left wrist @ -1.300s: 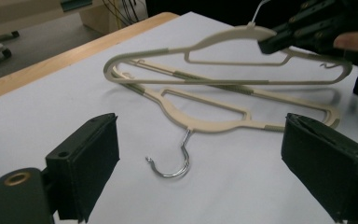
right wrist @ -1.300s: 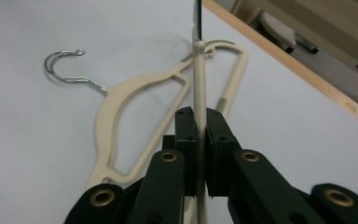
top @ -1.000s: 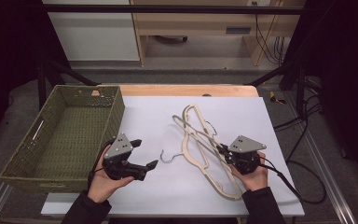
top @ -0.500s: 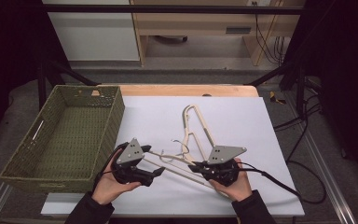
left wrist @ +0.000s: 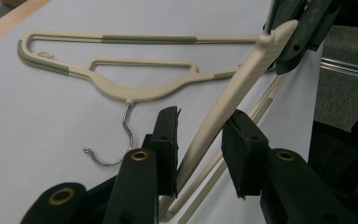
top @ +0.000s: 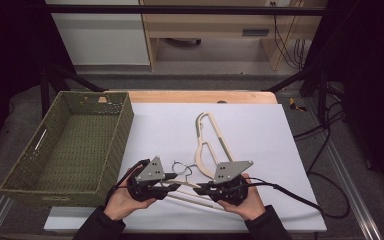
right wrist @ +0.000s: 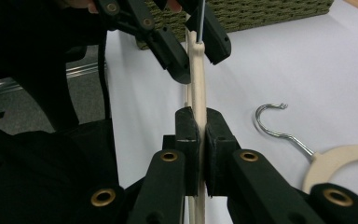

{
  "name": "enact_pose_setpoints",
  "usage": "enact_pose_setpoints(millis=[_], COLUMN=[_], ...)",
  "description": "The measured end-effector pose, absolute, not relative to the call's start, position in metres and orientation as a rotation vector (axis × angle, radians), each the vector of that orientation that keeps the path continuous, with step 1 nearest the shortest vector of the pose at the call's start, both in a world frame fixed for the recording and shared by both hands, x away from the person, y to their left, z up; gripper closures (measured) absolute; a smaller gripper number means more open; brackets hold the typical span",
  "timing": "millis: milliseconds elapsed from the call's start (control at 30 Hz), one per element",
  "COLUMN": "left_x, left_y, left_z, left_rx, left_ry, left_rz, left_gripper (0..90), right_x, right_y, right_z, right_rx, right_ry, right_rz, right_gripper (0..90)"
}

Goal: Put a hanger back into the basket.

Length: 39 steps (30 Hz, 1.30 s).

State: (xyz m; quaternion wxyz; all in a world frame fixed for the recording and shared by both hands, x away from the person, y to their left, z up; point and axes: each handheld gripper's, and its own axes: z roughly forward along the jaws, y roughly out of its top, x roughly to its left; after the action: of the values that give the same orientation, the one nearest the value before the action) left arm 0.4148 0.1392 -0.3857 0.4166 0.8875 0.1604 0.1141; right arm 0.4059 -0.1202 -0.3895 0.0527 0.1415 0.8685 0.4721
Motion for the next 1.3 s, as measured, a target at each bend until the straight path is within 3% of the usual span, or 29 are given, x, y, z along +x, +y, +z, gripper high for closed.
enact_pose_setpoints(millis=[233, 500, 667, 800, 1100, 1300], left_x=[0.411, 0.407, 0.402, 0.398, 0.400, 0.399], left_y=[0.138, 0.135, 0.131, 0.132, 0.148, 0.162], left_z=[-0.386, -0.383, -0.382, -0.378, -0.365, -0.350], left_rx=[2.257, 2.272, 2.235, 2.213, 2.132, 2.071], left_ry=[0.375, 0.357, 0.354, 0.366, 0.490, 0.535], left_rz=[0.288, 0.227, 0.161, 0.185, 0.279, 0.334], left_gripper=[74.2, 81.0, 85.5, 86.1, 86.1, 86.1], right_x=[0.407, 0.409, 0.410, 0.409, 0.410, 0.411], right_y=[-0.122, -0.124, -0.127, -0.129, -0.162, -0.180], right_z=[-0.389, -0.392, -0.391, -0.388, -0.373, -0.371], right_rx=[0.442, 0.479, 0.499, 0.500, 0.673, 0.761], right_ry=[2.628, 2.556, 2.512, 2.478, 2.270, 2.210], right_rz=[1.422, 1.382, 1.388, 1.409, 1.509, 1.553], right_gripper=[83.4, 72.4, 61.1, 54.3, 29.0, 22.8])
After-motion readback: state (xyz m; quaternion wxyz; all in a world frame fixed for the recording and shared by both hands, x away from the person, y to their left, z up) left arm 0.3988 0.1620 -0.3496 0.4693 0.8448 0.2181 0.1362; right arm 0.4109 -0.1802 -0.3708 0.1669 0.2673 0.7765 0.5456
